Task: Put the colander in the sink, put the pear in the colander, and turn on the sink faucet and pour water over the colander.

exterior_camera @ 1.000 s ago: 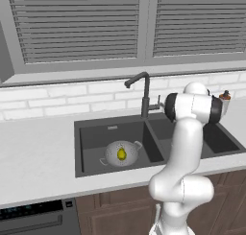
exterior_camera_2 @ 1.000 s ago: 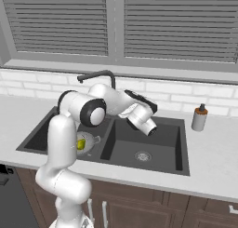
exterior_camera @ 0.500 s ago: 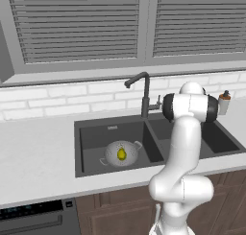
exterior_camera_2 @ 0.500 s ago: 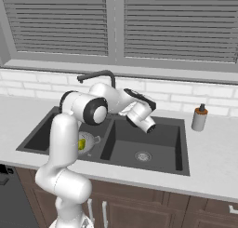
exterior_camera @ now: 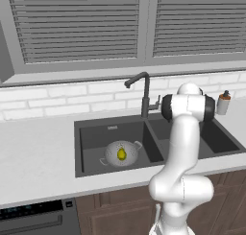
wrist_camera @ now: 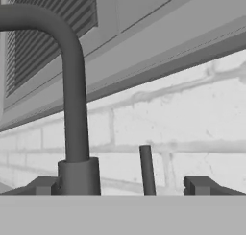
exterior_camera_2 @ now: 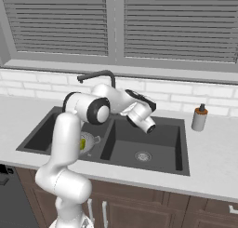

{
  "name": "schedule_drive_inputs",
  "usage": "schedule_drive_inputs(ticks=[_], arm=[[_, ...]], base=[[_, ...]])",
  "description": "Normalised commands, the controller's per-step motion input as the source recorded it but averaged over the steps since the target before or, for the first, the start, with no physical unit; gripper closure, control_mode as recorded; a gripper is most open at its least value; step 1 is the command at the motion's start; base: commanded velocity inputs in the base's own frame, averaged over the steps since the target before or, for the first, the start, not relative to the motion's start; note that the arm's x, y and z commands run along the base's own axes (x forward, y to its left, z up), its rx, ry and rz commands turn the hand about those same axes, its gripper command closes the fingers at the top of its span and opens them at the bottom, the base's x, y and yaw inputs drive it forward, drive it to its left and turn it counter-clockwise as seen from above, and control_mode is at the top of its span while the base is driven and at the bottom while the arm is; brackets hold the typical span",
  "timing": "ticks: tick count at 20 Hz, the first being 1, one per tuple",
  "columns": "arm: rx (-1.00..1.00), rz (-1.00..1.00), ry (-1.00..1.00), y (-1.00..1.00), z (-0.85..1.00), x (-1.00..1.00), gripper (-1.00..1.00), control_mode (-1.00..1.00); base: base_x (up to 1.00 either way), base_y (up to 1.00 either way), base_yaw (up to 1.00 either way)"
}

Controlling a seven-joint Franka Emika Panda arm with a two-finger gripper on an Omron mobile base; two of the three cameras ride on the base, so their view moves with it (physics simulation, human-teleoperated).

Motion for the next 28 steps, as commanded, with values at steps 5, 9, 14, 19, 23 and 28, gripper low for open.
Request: schedule_drive_inputs(ticks=[5, 9, 14, 19, 23, 28], arm=[[0.00, -0.02, 0.00, 0.00, -0.11, 0.45, -1.00, -1.00], [0.00, -0.02, 0.00, -0.01, -0.14, 0.44, -1.00, -1.00], [0.00, -0.01, 0.00, -0.07, -0.09, 0.24, -1.00, -1.00], [0.00, -0.06, 0.00, -0.37, 0.00, 0.02, -1.00, -1.00], [0.00, -0.09, 0.00, -0.40, 0.00, 0.21, -1.00, -1.00], [0.02, -0.11, 0.08, -0.42, 0.08, 0.23, -1.00, -1.00]], base=[[0.00, 0.00, 0.00], [0.00, 0.00, 0.00], [0.00, 0.00, 0.00], [0.00, 0.00, 0.00], [0.00, 0.00, 0.00], [0.00, 0.00, 0.00]])
